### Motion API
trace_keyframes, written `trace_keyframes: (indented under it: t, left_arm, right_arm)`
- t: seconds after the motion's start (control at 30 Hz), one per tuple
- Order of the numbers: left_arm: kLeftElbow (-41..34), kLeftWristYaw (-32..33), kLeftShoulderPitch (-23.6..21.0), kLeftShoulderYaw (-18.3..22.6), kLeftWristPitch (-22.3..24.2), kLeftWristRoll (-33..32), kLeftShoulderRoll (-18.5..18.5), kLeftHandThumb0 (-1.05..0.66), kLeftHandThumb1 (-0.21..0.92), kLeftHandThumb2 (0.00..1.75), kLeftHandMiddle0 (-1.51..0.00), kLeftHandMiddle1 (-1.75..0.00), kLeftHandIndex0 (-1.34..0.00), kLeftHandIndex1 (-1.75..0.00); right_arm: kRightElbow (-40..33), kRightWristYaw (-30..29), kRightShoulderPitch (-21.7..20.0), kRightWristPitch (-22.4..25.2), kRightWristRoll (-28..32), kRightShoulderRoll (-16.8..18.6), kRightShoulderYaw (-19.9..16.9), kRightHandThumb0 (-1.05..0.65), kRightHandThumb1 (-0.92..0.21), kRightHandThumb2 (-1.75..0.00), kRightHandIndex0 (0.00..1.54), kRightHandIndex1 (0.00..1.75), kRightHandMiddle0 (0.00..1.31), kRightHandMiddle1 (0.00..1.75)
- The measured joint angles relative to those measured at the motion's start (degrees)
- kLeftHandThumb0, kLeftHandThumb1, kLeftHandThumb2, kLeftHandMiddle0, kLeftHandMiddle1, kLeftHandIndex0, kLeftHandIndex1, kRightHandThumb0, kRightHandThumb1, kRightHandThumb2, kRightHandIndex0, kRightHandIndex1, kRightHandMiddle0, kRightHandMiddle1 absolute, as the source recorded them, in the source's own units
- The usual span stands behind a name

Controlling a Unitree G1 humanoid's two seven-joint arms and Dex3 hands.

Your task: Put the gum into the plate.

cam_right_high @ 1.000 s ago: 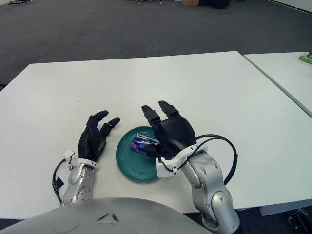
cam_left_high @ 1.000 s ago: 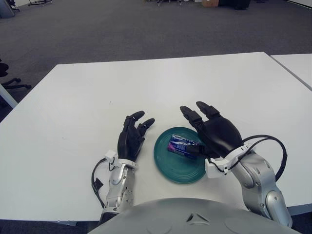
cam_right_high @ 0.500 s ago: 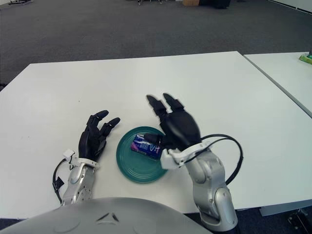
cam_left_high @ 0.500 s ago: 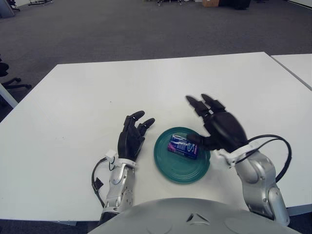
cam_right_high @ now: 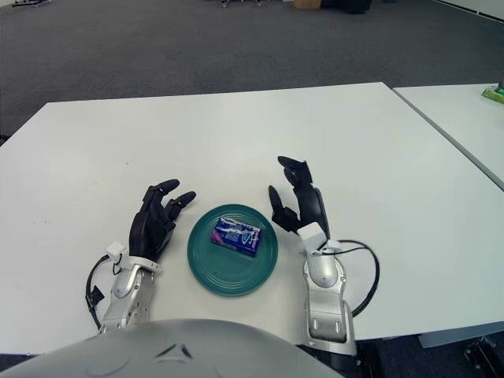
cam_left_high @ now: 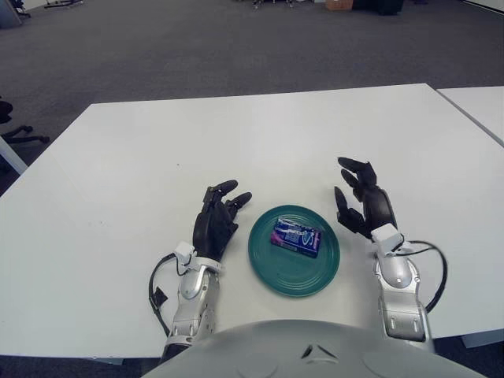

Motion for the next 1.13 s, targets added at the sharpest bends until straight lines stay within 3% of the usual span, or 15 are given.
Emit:
trace_keyframes:
  t: [0.13,0.27,0.37,0.6,0.9,1.13]
  left_arm:
    - [0.4,1.0,0.1,0.4,-0.6,1.1,0.0,-0.87,0.92,0.85,-0.41,-0.7,-0.19,-1.11]
    - [0.8,1.2,0.2,0.9,-0.7,1.4,0.0,-0.86,0.92,0.84,-0.41,-0.64,-0.21,-1.11]
    - [0.9,1.2,0.2,1.0,-1.0,1.6,0.0,-0.86,0.92,0.84,-0.41,-0.57,-0.21,-1.1]
    - [1.0,2.2,0.8,1.1,-2.6,5.4,0.0,-0.86,0.92,0.85,-0.37,-0.49,-0.18,-1.08]
    - [-2.8,5.9,6.5,0.9,-5.3,11.8,-0.4,-0.85,0.92,0.87,-0.34,-0.45,-0.23,-1.11]
    - [-6.1,7.3,11.1,1.4,-5.7,13.9,-0.4,-0.86,0.92,0.89,-0.37,-0.5,-0.25,-1.16]
  right_arm:
    - [2.7,-3.7,2.9,-0.3,3.0,0.1,-0.9,-0.77,-0.92,-0.85,0.46,0.09,0.2,1.1]
    - [4.1,-4.9,4.8,-3.7,4.4,-0.1,-0.7,-0.75,-0.92,-0.85,0.45,0.09,0.15,1.06]
    - [6.7,-4.3,4.6,-6.5,5.6,-1.3,-0.8,-0.75,-0.92,-0.85,0.45,0.09,0.13,1.04]
    - [12.0,-3.8,3.7,-12.5,5.5,-3.3,0.1,-0.79,-0.92,-0.89,0.54,0.13,0.24,1.19]
    - [12.0,-5.4,6.0,-15.9,2.6,-4.1,3.1,-0.82,-0.92,-0.94,0.52,0.13,0.24,1.18]
    - [10.6,-7.1,8.0,-16.0,-0.1,-3.9,5.4,-0.73,-0.92,-0.9,0.55,0.22,0.36,1.32]
